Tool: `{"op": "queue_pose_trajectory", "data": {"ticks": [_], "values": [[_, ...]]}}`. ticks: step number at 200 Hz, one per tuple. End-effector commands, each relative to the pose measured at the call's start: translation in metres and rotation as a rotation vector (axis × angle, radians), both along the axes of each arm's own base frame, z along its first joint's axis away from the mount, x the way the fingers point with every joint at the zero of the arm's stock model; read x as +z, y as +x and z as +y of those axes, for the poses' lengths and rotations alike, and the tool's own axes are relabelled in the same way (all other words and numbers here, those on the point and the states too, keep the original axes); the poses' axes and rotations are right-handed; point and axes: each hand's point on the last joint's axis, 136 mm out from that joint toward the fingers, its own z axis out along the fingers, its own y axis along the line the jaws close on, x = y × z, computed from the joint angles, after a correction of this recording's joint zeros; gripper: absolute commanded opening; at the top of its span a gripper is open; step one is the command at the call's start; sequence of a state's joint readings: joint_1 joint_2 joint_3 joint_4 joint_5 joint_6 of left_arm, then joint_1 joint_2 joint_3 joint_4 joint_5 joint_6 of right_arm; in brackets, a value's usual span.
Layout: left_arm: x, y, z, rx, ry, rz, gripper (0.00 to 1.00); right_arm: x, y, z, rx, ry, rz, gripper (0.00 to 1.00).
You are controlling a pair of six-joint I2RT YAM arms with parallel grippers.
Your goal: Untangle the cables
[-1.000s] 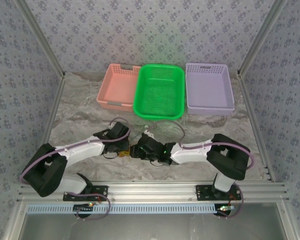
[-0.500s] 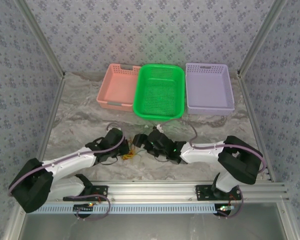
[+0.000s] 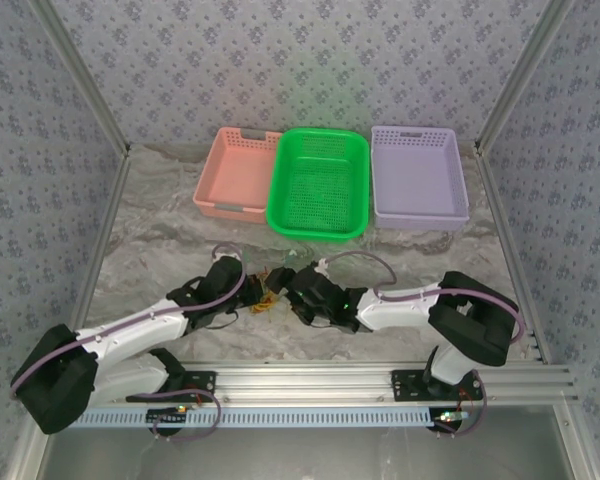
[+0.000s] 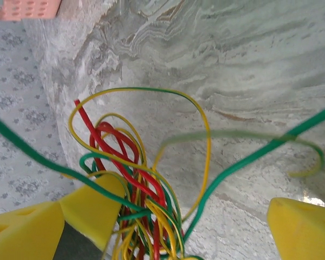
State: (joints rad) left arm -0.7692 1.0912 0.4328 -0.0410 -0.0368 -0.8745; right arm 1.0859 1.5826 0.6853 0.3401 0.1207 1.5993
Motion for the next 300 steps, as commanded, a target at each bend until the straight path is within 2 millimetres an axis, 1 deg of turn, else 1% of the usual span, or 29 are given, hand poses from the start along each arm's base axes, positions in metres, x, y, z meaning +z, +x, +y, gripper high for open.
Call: {"op": "queue_pose_trajectory", "data": {"ticks": [1, 20, 32, 49, 53, 54, 55, 64, 65, 68, 69, 76, 81, 94, 125, 143, 159, 166, 177, 185, 196, 210, 223, 235, 239, 248, 269, 281, 300], "values": [[0.019, 0.005, -0.012, -0.004, -0.060, -0.075, 0.00, 0.004, 0.014, -0.005, -0.097, 0.018, 0.013, 0.98], [0.028, 0.003, -0.020, -0.020, -0.077, -0.102, 0.00, 0.006, 0.025, -0.003, -0.116, 0.028, -0.003, 0.91], [0.034, 0.003, -0.024, -0.027, -0.090, -0.121, 0.00, 0.007, 0.032, -0.001, -0.132, 0.049, -0.006, 0.81], [0.042, 0.001, -0.027, -0.022, -0.122, -0.141, 0.00, 0.005, 0.040, -0.003, -0.162, 0.075, -0.002, 0.61], [0.043, 0.001, -0.027, -0.017, -0.132, -0.145, 0.00, 0.005, 0.041, -0.004, -0.169, 0.081, -0.004, 0.53], [0.044, 0.001, -0.027, -0.016, -0.134, -0.146, 0.00, 0.005, 0.041, -0.004, -0.172, 0.085, -0.007, 0.49], [0.044, 0.001, -0.027, -0.014, -0.137, -0.147, 0.00, 0.005, 0.041, -0.004, -0.172, 0.085, -0.007, 0.49], [0.049, 0.002, -0.025, 0.006, -0.166, -0.160, 0.00, 0.007, 0.042, -0.008, -0.193, 0.098, -0.019, 0.33], [0.049, 0.002, -0.025, 0.009, -0.169, -0.161, 0.00, 0.007, 0.042, -0.008, -0.193, 0.098, -0.019, 0.33], [0.050, 0.002, -0.024, 0.017, -0.180, -0.166, 0.00, 0.008, 0.042, -0.010, -0.201, 0.100, -0.023, 0.27], [0.051, 0.002, -0.024, 0.020, -0.185, -0.168, 0.00, 0.008, 0.042, -0.010, -0.201, 0.100, -0.023, 0.27], [0.056, 0.002, -0.021, 0.041, -0.215, -0.184, 0.00, 0.009, 0.043, -0.014, -0.210, 0.099, -0.027, 0.16], [0.059, 0.003, -0.019, 0.058, -0.236, -0.196, 0.00, 0.010, 0.042, -0.016, -0.214, 0.094, -0.030, 0.10], [0.070, 0.004, -0.013, 0.101, -0.290, -0.229, 0.00, 0.012, 0.041, -0.020, -0.218, 0.096, -0.034, 0.00], [0.094, 0.008, 0.010, 0.238, -0.421, -0.305, 0.00, 0.016, 0.032, -0.032, -0.238, 0.112, -0.054, 0.00], [0.103, 0.009, 0.022, 0.312, -0.520, -0.326, 0.00, 0.024, 0.031, -0.037, -0.230, 0.111, -0.097, 0.00], [0.111, 0.007, 0.021, 0.316, -0.583, -0.309, 0.00, 0.034, 0.032, -0.038, -0.182, 0.045, -0.153, 0.00], [0.113, 0.006, 0.018, 0.303, -0.582, -0.291, 0.14, 0.040, 0.033, -0.039, -0.158, 0.001, -0.181, 0.00], [0.116, 0.002, 0.015, 0.277, -0.554, -0.263, 0.48, 0.048, 0.035, -0.043, -0.125, -0.088, -0.227, 0.00], [0.118, 0.000, 0.015, 0.263, -0.526, -0.251, 0.64, 0.054, 0.037, -0.048, -0.098, -0.158, -0.267, 0.00], [0.121, -0.003, 0.018, 0.249, -0.481, -0.229, 0.81, 0.061, 0.040, -0.053, -0.058, -0.235, -0.329, 0.00], [0.128, -0.005, 0.022, 0.220, -0.442, -0.214, 0.91, 0.068, 0.043, -0.062, -0.006, -0.341, -0.389, 0.00], [0.134, -0.006, 0.024, 0.195, -0.413, -0.179, 0.95, 0.078, 0.045, -0.065, 0.062, -0.423, -0.463, 0.00], [0.138, -0.007, 0.020, 0.161, -0.386, -0.131, 0.98, 0.085, 0.047, -0.069, 0.127, -0.524, -0.533, 0.00], [0.135, -0.007, 0.019, 0.153, -0.364, -0.103, 0.98, 0.087, 0.047, -0.071, 0.141, -0.554, -0.548, 0.00], [0.134, -0.009, 0.008, 0.104, -0.330, -0.048, 0.98, 0.090, 0.048, -0.072, 0.177, -0.602, -0.580, 0.00], [0.111, -0.011, -0.017, 0.033, -0.230, 0.112, 0.97, 0.102, 0.048, -0.067, 0.238, -0.615, -0.669, 0.00], [0.105, -0.008, -0.031, 0.006, -0.204, 0.130, 0.96, 0.109, 0.047, -0.060, 0.264, -0.590, -0.705, 0.00], [0.103, -0.003, -0.053, -0.030, -0.204, 0.120, 0.92, 0.112, 0.047, -0.058, 0.273, -0.572, -0.707, 0.00]]}}
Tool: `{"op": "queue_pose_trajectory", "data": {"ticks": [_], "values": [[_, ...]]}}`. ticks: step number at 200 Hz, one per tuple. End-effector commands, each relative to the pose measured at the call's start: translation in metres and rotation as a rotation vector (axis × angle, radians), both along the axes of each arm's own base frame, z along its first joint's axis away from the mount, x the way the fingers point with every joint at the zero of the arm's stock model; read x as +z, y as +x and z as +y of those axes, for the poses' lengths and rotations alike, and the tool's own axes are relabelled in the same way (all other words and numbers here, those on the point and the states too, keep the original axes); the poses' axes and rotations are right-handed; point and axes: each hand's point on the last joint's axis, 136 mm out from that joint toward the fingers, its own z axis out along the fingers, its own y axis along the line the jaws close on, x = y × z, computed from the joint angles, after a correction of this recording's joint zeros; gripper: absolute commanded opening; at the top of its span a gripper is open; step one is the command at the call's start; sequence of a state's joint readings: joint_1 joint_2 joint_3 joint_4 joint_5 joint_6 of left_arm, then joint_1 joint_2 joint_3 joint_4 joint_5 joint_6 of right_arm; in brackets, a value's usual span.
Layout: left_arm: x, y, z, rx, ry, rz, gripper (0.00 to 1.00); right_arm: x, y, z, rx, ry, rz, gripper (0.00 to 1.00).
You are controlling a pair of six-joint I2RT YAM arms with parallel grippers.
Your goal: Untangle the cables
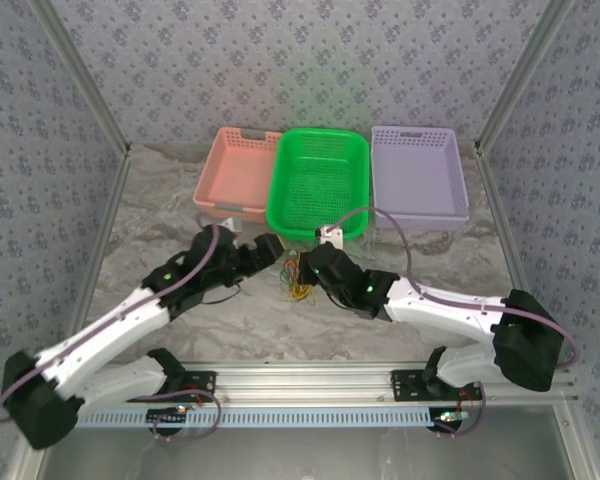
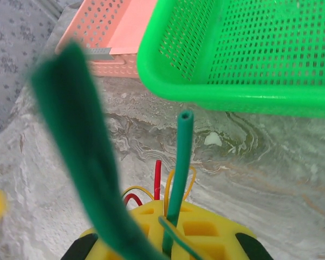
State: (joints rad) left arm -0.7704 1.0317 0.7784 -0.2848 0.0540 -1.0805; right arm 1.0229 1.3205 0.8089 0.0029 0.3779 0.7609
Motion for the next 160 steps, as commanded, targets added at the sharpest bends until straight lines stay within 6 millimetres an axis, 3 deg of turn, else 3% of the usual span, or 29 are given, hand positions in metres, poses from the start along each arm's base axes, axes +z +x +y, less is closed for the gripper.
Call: {"op": "queue_pose_trajectory", "data": {"ticks": [1, 34, 104, 116, 130, 145, 160], "values": [[-0.020, -0.016, -0.019, -0.106, 0.058, 0.074, 0.91, 0.018, 0.002, 0.002, 0.066, -0.047, -0.076, 0.00], [-0.041, -0.011, -0.034, -0.148, 0.099, 0.099, 0.81, 0.025, -0.001, 0.004, 0.105, 0.015, -0.075, 0.00], [-0.055, 0.007, -0.053, -0.135, 0.054, 0.065, 0.69, 0.035, -0.007, 0.003, 0.137, 0.107, -0.055, 0.00], [-0.055, 0.012, -0.054, -0.115, 0.039, 0.051, 0.55, 0.034, -0.007, 0.000, 0.127, 0.112, -0.052, 0.00], [-0.055, 0.016, -0.051, -0.082, 0.032, 0.038, 0.25, 0.034, -0.007, -0.005, 0.109, 0.114, -0.049, 0.00], [-0.050, 0.019, -0.047, -0.048, 0.021, 0.017, 0.00, 0.030, -0.007, -0.015, 0.077, 0.115, -0.040, 0.00], [-0.041, 0.021, -0.038, -0.004, 0.006, -0.019, 0.00, 0.023, -0.006, -0.029, 0.025, 0.134, -0.010, 0.00]]}}
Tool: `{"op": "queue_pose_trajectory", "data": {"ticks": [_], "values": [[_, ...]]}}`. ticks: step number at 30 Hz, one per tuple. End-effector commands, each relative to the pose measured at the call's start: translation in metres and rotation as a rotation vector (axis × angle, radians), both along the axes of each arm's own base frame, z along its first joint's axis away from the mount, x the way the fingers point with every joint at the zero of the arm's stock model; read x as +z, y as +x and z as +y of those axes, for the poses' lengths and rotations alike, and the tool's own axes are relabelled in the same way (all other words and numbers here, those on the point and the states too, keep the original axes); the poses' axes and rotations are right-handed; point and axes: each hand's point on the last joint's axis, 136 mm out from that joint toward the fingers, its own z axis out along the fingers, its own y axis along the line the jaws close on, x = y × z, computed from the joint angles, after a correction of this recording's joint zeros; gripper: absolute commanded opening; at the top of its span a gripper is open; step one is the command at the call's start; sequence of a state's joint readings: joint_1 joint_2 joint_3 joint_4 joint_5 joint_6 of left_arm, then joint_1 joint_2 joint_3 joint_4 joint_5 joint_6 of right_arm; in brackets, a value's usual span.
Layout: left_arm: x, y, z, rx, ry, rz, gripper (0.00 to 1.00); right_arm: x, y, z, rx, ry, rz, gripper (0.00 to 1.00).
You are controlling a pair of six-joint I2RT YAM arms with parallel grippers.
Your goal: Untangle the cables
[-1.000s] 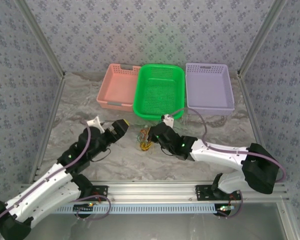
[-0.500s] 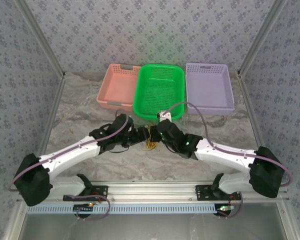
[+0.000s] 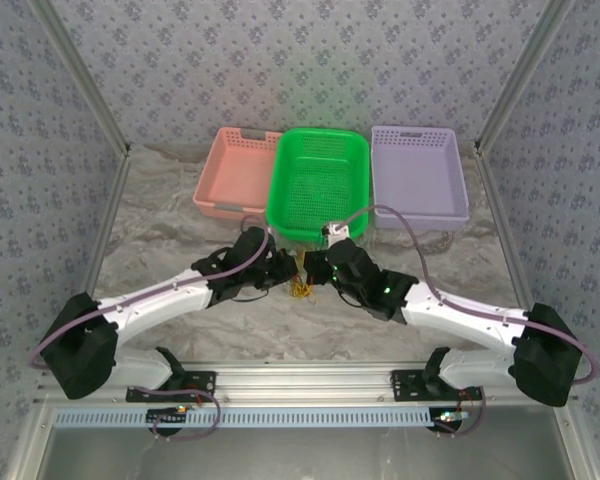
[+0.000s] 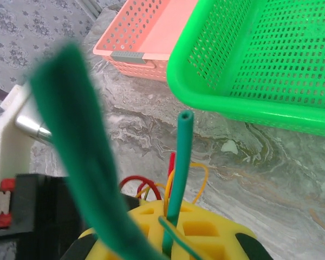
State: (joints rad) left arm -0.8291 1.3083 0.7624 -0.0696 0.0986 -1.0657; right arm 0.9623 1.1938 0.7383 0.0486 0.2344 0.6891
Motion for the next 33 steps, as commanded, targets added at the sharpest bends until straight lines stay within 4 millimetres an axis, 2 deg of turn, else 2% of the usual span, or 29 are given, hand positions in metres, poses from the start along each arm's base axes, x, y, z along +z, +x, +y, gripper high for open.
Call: {"op": "queue_pose_trajectory", "data": {"ticks": [1, 4, 7, 11, 14, 15, 18, 20, 23, 26, 29, 33], "values": [[0.019, 0.012, 0.014, 0.102, -0.040, -0.087, 0.00, 0.002, 0.001, -0.019, -0.074, 0.061, 0.029, 0.00], [0.036, 0.014, 0.034, 0.197, -0.091, -0.157, 0.00, -0.012, -0.002, -0.033, -0.122, 0.121, 0.097, 0.00], [0.059, 0.015, 0.049, 0.273, -0.187, -0.235, 0.00, -0.030, -0.008, -0.033, -0.156, 0.198, 0.193, 0.00], [0.077, 0.017, 0.063, 0.339, -0.286, -0.299, 0.00, -0.053, -0.015, -0.018, -0.165, 0.298, 0.326, 0.00], [0.079, 0.020, 0.061, 0.339, -0.291, -0.304, 0.00, -0.047, -0.019, 0.003, -0.117, 0.350, 0.368, 0.00], [0.079, 0.021, 0.059, 0.331, -0.283, -0.302, 0.00, -0.043, -0.021, 0.006, -0.116, 0.349, 0.364, 0.08], [0.075, 0.022, 0.053, 0.305, -0.255, -0.293, 0.00, -0.016, -0.030, 0.011, -0.106, 0.371, 0.294, 0.47], [0.073, 0.022, 0.051, 0.291, -0.233, -0.287, 0.00, -0.005, -0.036, 0.011, -0.110, 0.387, 0.282, 0.64], [0.069, 0.021, 0.049, 0.274, -0.206, -0.277, 0.00, 0.007, -0.043, 0.012, -0.108, 0.389, 0.262, 0.79], [0.068, 0.021, 0.046, 0.261, -0.188, -0.272, 0.00, 0.011, -0.046, 0.012, -0.110, 0.346, 0.235, 0.85], [0.071, 0.020, 0.041, 0.247, -0.201, -0.279, 0.00, 0.000, -0.041, 0.015, -0.126, 0.315, 0.261, 0.86], [0.076, 0.017, 0.030, 0.208, -0.200, -0.285, 0.00, -0.018, -0.025, 0.031, -0.123, 0.316, 0.318, 0.86]]}}
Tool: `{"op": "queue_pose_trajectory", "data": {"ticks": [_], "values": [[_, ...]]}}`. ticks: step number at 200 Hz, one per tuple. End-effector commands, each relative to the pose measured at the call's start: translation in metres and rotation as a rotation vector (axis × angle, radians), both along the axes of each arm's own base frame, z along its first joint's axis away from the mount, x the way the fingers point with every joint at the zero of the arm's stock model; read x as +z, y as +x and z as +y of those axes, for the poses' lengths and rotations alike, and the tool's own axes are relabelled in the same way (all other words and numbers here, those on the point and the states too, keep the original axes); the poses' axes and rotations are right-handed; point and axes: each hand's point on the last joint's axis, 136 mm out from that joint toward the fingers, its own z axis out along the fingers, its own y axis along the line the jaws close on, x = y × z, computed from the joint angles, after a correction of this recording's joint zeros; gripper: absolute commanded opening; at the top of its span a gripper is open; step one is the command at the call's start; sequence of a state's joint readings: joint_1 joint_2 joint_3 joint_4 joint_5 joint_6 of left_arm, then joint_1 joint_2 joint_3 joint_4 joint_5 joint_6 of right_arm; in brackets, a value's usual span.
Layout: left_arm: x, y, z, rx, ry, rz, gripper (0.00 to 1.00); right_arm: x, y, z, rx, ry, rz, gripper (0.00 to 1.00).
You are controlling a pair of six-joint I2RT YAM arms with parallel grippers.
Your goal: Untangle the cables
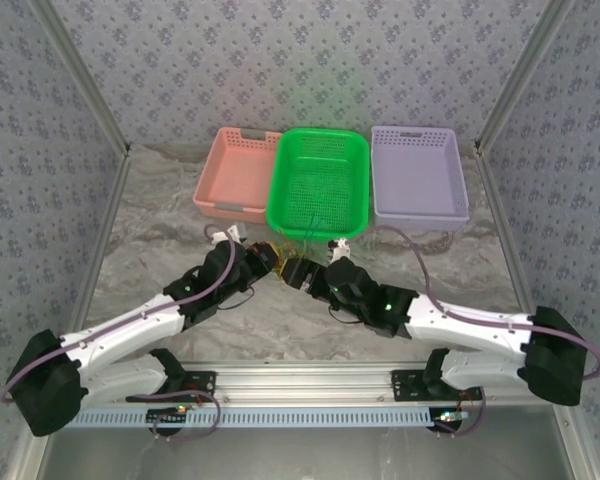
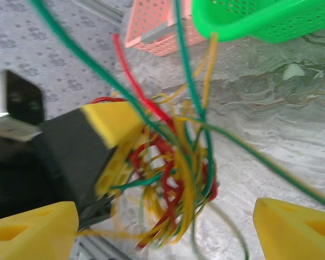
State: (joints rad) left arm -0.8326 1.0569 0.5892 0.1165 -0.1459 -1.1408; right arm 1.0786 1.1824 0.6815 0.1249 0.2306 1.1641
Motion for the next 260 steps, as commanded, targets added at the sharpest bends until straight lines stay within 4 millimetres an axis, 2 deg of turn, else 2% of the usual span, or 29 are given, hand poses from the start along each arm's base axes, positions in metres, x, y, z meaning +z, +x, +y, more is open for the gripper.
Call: {"op": "queue_pose_trajectory", "data": {"ticks": [1, 19, 35, 59, 73, 76, 79, 83, 135, 160, 179, 200, 238, 250, 260], "values": [[0.028, 0.001, -0.016, -0.044, -0.037, -0.067, 0.00, -0.014, 0.015, 0.006, -0.026, -0.017, 0.051, 0.86], [0.029, -0.001, -0.018, -0.052, -0.042, -0.069, 0.00, -0.015, 0.026, 0.012, -0.025, 0.011, 0.055, 0.82], [0.030, -0.004, -0.020, -0.059, -0.054, -0.073, 0.00, -0.016, 0.033, 0.012, -0.044, 0.041, 0.074, 0.67], [0.033, -0.009, -0.018, -0.058, -0.078, -0.083, 0.00, -0.017, 0.044, -0.001, -0.119, 0.082, 0.085, 0.47], [0.033, -0.014, -0.016, -0.051, -0.099, -0.092, 0.00, -0.018, 0.050, -0.010, -0.166, 0.165, 0.103, 0.22], [0.033, -0.014, -0.015, -0.050, -0.104, -0.093, 0.00, -0.018, 0.052, -0.012, -0.178, 0.192, 0.111, 0.14], [0.033, -0.015, -0.015, -0.048, -0.111, -0.095, 0.00, -0.017, 0.053, -0.013, -0.184, 0.207, 0.115, 0.11], [0.032, -0.016, -0.014, -0.047, -0.117, -0.096, 0.00, -0.018, 0.056, -0.017, -0.202, 0.239, 0.125, 0.00], [0.018, -0.033, -0.016, -0.002, -0.207, -0.084, 0.00, 0.001, 0.068, -0.048, -0.367, 0.513, 0.131, 0.00], [0.012, -0.038, -0.004, 0.091, -0.265, -0.077, 0.00, 0.006, 0.071, -0.063, -0.447, 0.595, 0.132, 0.00], [0.012, -0.040, 0.010, 0.162, -0.315, -0.079, 0.00, -0.002, 0.068, -0.075, -0.523, 0.618, 0.179, 0.00], [0.009, -0.040, 0.023, 0.233, -0.388, -0.056, 0.00, -0.012, 0.060, -0.076, -0.559, 0.632, 0.229, 0.00], [0.014, -0.035, 0.027, 0.308, -0.512, -0.034, 0.00, -0.033, 0.048, -0.066, -0.620, 0.695, 0.313, 0.00], [0.021, -0.034, 0.024, 0.305, -0.527, -0.041, 0.00, -0.033, 0.050, -0.065, -0.624, 0.713, 0.307, 0.00], [0.026, -0.034, 0.020, 0.285, -0.503, -0.038, 0.01, -0.026, 0.053, -0.064, -0.599, 0.693, 0.284, 0.00]]}}
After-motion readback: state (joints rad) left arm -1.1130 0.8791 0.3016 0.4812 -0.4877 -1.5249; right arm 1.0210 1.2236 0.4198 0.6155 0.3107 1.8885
